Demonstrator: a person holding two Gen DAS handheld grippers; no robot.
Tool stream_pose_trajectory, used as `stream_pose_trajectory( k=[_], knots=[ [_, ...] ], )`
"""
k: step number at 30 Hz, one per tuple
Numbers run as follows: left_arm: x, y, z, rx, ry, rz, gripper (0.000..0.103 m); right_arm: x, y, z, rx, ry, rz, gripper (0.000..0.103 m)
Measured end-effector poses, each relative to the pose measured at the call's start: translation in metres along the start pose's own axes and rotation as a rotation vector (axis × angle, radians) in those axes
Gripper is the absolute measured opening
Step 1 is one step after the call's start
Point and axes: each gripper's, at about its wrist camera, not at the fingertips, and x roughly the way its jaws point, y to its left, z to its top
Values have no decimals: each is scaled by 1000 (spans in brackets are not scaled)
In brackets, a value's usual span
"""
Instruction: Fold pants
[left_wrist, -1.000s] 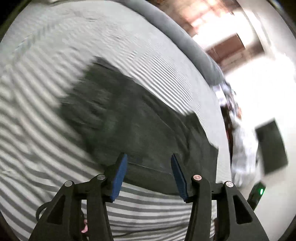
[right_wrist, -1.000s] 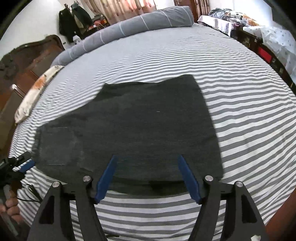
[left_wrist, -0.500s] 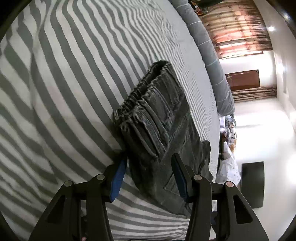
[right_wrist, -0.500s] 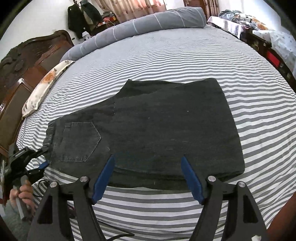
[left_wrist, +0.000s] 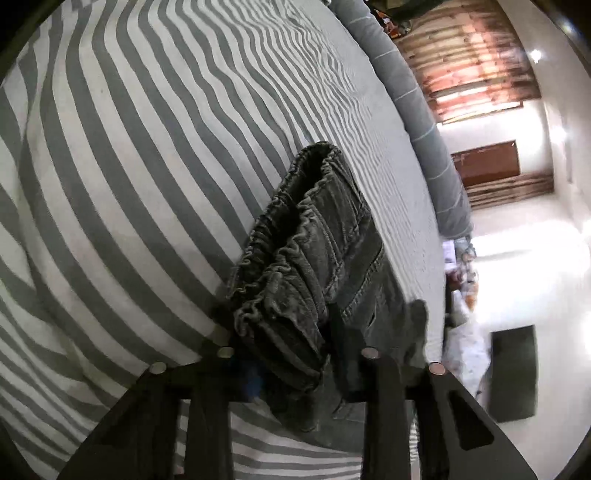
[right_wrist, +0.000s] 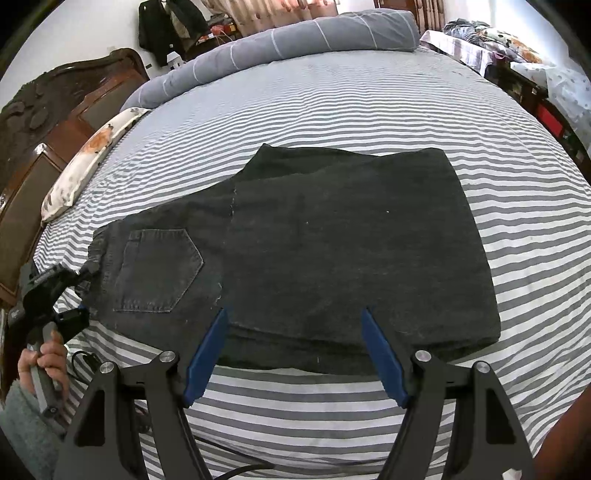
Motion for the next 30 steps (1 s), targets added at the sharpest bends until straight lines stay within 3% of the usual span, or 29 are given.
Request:
stream_pose_trajectory(
  k=[2,7,16,23,30],
  knots=[
    [-4,-6,-3,7,-18,14,25,-2,-4,1,14,-5,1,72],
    [-20,-56,-17,153,-84,102,24,-14,-21,3,67,-41,24,72],
    [-27,-204,-68,490,-95,52,22,-30,-67,1,174,-104,54,72],
    [30,-302,-126,666,-1,4,22,-41,-119,-10,284,-141,71,72],
    [110,-351,-204,824,121,52,22,-47,-181,-22,411,-174,65,72]
  ],
)
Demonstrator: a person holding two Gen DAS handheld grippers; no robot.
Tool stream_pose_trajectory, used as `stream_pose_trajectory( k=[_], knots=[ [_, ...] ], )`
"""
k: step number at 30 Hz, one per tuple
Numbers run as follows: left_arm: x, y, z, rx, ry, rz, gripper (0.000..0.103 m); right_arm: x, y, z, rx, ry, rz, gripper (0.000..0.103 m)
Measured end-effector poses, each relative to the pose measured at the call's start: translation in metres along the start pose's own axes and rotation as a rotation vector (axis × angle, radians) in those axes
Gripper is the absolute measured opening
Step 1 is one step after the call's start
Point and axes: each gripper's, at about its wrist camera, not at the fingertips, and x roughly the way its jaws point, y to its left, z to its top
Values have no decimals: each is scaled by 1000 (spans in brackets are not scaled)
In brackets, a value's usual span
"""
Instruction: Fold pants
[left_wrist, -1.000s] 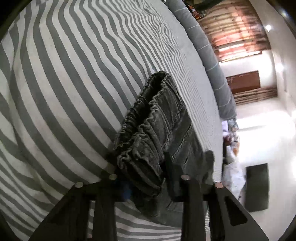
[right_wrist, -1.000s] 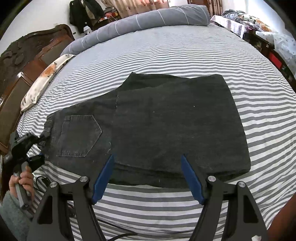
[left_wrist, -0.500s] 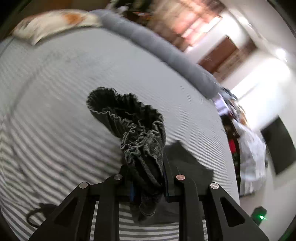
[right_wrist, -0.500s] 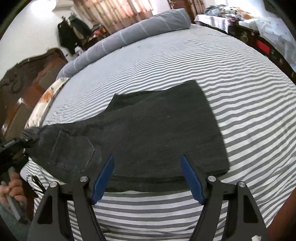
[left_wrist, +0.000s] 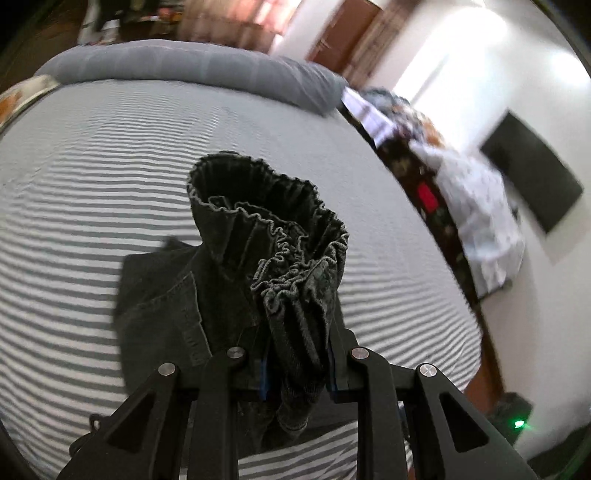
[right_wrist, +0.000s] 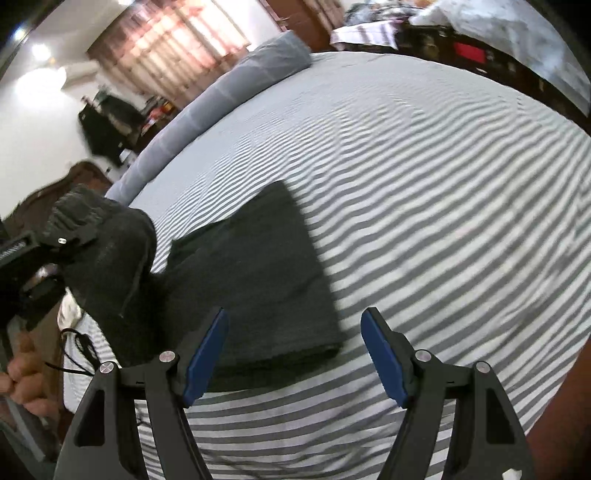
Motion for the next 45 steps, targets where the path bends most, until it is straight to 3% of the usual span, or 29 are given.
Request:
stream_pose_trajectory(
  k=[4,7,11,14,20,24,29,33,39,41,42,45],
  knots=[
    [40,-39,-13,85,58,20,22,2,-30,2,61,-1,-3,72],
    [73,-55,-28,155,122,80,23,6,-44,0,80,9,-7,72],
    [102,-59,-48,198,222,108,35,13,-59,-3,117,21,-5,72],
    [97,-61,-54,218,236,94,53,15,-62,-3,129,21,-1,72],
    [53,-55,-67,276,181,69,65,14,-52,-2,100,13,2,72],
    [39,-23,-83,300,178,170,66,14,-27,5,35,8,42,72],
    [41,22,-94,233,209,285,66,34,23,19,-115,29,73,69],
    [41,36,-101,236,203,317,66,63,45,32,-161,67,47,59],
    [42,36,-106,256,194,311,67,101,40,39,-85,123,-30,59],
    [41,37,-106,251,195,310,67,105,34,41,-39,126,-31,51],
    [41,38,-106,248,194,309,67,103,32,43,-34,121,-44,36],
    [37,39,-103,243,191,311,67,90,30,44,-39,96,-44,19]
  ],
)
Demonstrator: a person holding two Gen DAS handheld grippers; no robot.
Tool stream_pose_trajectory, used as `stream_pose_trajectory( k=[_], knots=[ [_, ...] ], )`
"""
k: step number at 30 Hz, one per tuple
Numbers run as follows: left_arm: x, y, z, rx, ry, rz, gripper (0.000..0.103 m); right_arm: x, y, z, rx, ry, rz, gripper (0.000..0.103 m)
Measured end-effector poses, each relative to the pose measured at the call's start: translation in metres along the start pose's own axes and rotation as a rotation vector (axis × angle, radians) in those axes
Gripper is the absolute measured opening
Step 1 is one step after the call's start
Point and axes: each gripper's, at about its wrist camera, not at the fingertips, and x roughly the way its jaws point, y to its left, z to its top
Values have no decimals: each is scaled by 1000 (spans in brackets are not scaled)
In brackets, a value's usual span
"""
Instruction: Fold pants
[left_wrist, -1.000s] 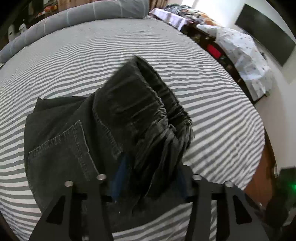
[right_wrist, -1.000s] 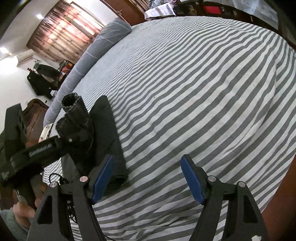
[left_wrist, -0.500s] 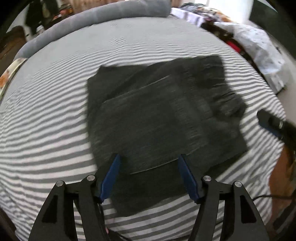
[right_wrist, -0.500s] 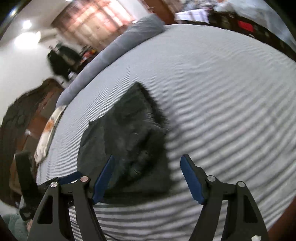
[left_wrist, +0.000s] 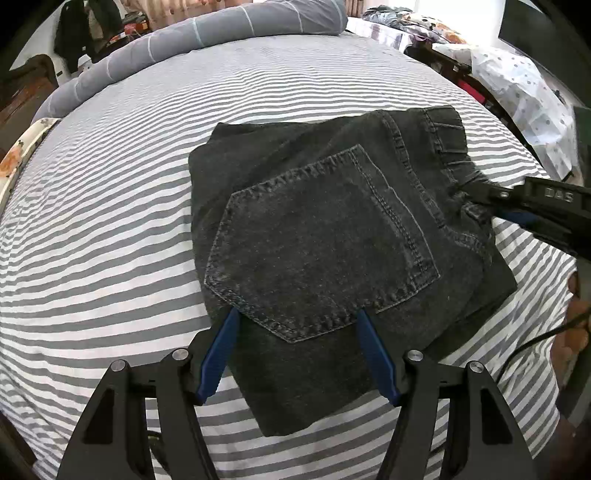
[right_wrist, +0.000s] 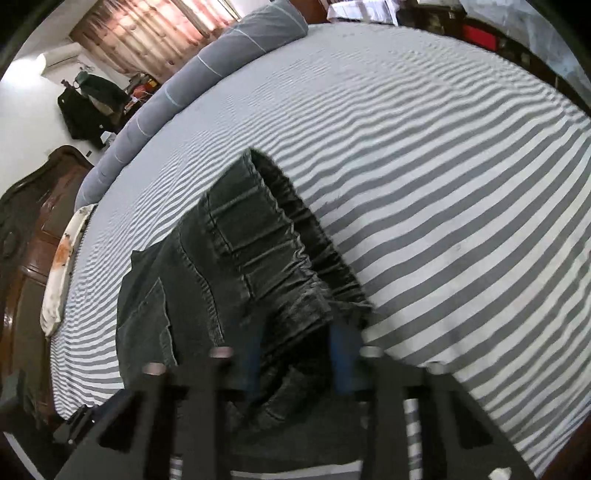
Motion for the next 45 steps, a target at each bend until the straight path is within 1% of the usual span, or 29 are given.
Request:
stream_pose_trajectory(
  k=[2,3,6,8,9,12,14,17,20,22,24,29,33,36,38,40,42,45],
  knots=[
    [-3,2,1,-2,-3,8,67,-12,-1,-1,9,-18,9,15],
    [-4,3,2,-4,-5,10,67,-18,-1,-3,9,-28,8,11],
    [-13,8,1,-1,-22,4,67,-35,3,-11,-6,-62,-14,10],
    [-16,9,0,10,-28,-2,67,-39,9,-16,-35,-73,-34,10],
    [-15,9,-1,17,-25,7,67,-39,10,-19,-41,-76,-50,10],
    [-6,12,-6,35,7,32,67,-31,3,-24,-17,-58,-73,10],
    [2,14,-11,41,34,35,67,-21,-6,-25,4,-32,-85,10],
    [9,23,-15,6,45,-7,68,-12,-14,-24,15,-10,-89,11],
    [13,29,-14,-22,58,-28,69,-11,-12,-22,5,-3,-88,12],
    [13,29,-15,-17,54,-20,70,-12,-12,-22,1,-1,-92,14],
    [11,30,-16,-20,50,-19,70,-15,-13,-22,9,-1,-73,21],
    [9,35,-14,-44,49,-23,70,-21,-13,-23,29,2,-54,26],
    [-3,40,-9,-50,-13,-29,70,-26,-12,-28,40,9,-39,35],
    [-8,48,3,-51,-54,-44,70,-27,-11,-34,41,25,-25,40],
    [-8,55,15,-48,-70,-41,70,-25,-11,-37,38,40,-26,42],
    [-5,61,28,-46,-77,-32,70,-22,-10,-38,42,57,-17,46],
    [-1,63,45,-51,-82,-33,70,-20,-11,-36,54,65,-13,56],
    [8,70,68,-65,-82,-59,70,-15,-13,-33,71,65,-7,58]
  ],
)
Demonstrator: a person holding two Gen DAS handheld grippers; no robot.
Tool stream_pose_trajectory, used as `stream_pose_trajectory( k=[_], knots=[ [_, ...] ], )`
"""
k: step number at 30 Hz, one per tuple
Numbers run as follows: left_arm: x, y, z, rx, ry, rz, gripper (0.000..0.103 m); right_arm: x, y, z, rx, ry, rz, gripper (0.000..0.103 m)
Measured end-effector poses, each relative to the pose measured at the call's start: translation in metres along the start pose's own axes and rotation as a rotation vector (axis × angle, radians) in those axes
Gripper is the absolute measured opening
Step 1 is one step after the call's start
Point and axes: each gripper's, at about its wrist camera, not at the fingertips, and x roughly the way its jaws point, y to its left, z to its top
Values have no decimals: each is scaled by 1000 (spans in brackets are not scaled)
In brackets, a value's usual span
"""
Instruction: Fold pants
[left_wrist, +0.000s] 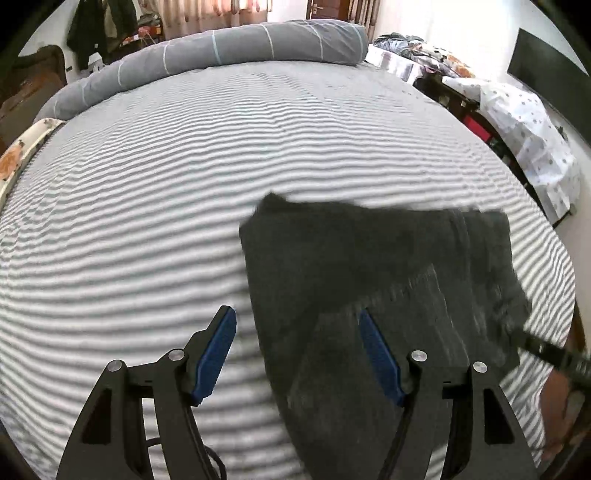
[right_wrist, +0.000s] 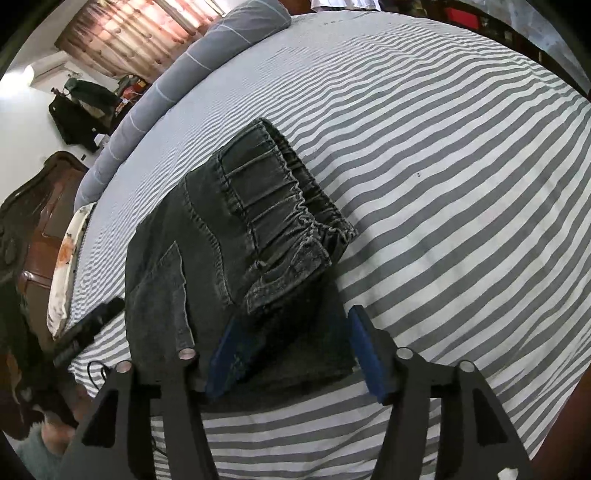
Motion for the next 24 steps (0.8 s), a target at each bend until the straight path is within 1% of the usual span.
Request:
stream_pose_trajectory(
  k=[2,5,7,9,12,15,16,19,20,21,22,23,24],
  knots=[
    [9,3,13,-6,1,-17,70,7,-2,4,24,11,9,58],
    [22,0,28,14,7,-9,70,14,-5,10,50,11,20,58],
    [29,-2,32,29,12,-19,70,15,-4,14,48,-7,27,51],
    [39,-3,35,38,29,-21,70,16,-2,14,33,-14,24,39],
    [54,-4,39,57,52,2,69,10,1,8,-9,-37,11,29],
    [66,-3,41,62,64,16,68,4,-2,-2,3,-53,16,23],
    [70,-4,42,65,70,22,68,4,-2,-5,7,-53,17,23],
    [70,-9,41,88,57,52,68,9,-1,-4,-13,-46,11,24],
    [68,-9,40,85,54,52,68,9,0,-3,-21,-44,19,28],
    [64,-6,40,73,56,44,68,8,-2,-3,-23,-42,28,35],
    [60,-3,39,52,69,30,68,6,-2,-2,-22,-37,31,40],
    [56,0,38,35,82,16,68,5,-2,-2,-22,-31,33,51],
    [52,4,36,17,94,-2,68,3,-4,-3,-27,-34,40,54]
  ],
)
